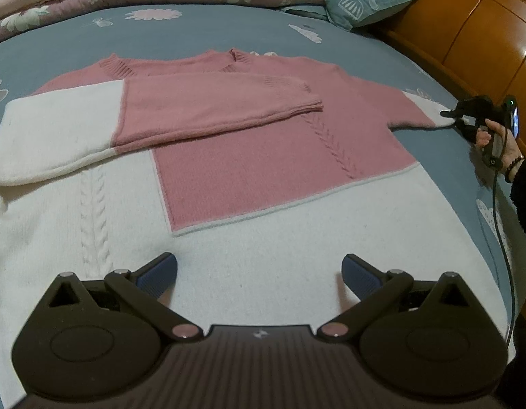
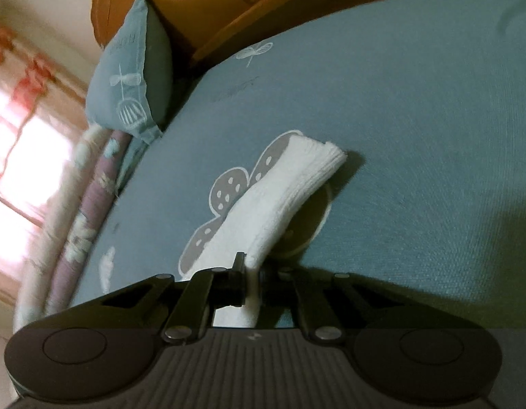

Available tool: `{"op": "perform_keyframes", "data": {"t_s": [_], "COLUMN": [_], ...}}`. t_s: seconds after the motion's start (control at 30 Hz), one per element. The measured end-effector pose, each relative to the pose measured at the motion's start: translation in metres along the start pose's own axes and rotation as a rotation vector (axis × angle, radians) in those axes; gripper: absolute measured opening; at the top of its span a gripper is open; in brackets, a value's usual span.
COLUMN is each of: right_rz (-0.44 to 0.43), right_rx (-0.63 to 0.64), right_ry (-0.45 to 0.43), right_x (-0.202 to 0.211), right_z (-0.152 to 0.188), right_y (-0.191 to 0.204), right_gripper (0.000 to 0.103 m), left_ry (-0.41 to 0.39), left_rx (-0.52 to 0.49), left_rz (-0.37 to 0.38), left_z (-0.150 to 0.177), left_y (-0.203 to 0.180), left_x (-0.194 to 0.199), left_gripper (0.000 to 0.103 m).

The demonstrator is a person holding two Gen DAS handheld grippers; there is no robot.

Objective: Fold clothes
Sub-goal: 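Lift the white sleeve with the right gripper and carry it across the sweater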

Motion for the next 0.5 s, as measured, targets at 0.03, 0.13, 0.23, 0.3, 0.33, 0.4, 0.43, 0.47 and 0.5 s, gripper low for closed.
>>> {"op": "perform_keyframes", "data": {"t_s": [0.03,0.13,0.23,0.3,0.33,0.4,0.43,0.47,0.5], "right_rz": [0.020,0.059,0.030,0.008,-0.002,-0.030,-0.045,-0.060,-0.075], "right_rx": [0.012,0.055,0.067,0.092,0.107,0.144,0.163,0.184,0.205], "right_ry": [0.002,0.001,-0.008,-0.013,-0.012,-0.010,-0.009,-0.007,-0.003], "right_x": [0.001,0.006,0.017,0.026,0.031,0.044,0.050,0.056,0.062], "right_z": [0.001,0.003,0.006,0.008,0.008,0.009,0.010,0.011,0.013], "right_y": [0.004,0.016,0.028,0.041,0.049,0.069,0.079,0.091,0.103], "right_gripper": [0.009,0.009,0.009,0.009,0.009,0.009,0.009,0.009,0.009], "left_ry": [-0.001,-0.001,-0.003,-0.004,-0.004,-0.005,-0.005,-0.005,-0.004], "left_rx": [-0.006,-0.024,-0.025,-0.021,-0.019,-0.010,-0.006,-0.005,-0.006], "left_rz": [-0.002,-0.009,-0.005,0.003,0.008,0.019,0.024,0.028,0.031], "left_z": [0.000,0.001,0.001,0.001,0.001,0.000,0.000,0.000,0.000], "left_y": [0.000,-0.002,-0.002,0.000,0.000,0.002,0.003,0.003,0.004], "left_x": [0.000,-0.001,-0.001,0.000,0.000,0.001,0.001,0.001,0.002], "left_gripper": [0.102,0.102,0.102,0.102,0.102,0.102,0.102,0.102,0.102]}}
Point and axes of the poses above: each gripper's, at about its wrist camera, not at the fingertips, and x roughly against the way its jaws point, y to its left, z to its underside, the point moved 3 cm from there along -x, roughly the way its jaws point, and after that the axes turned 3 degrees about x, right-handed, at the moved point
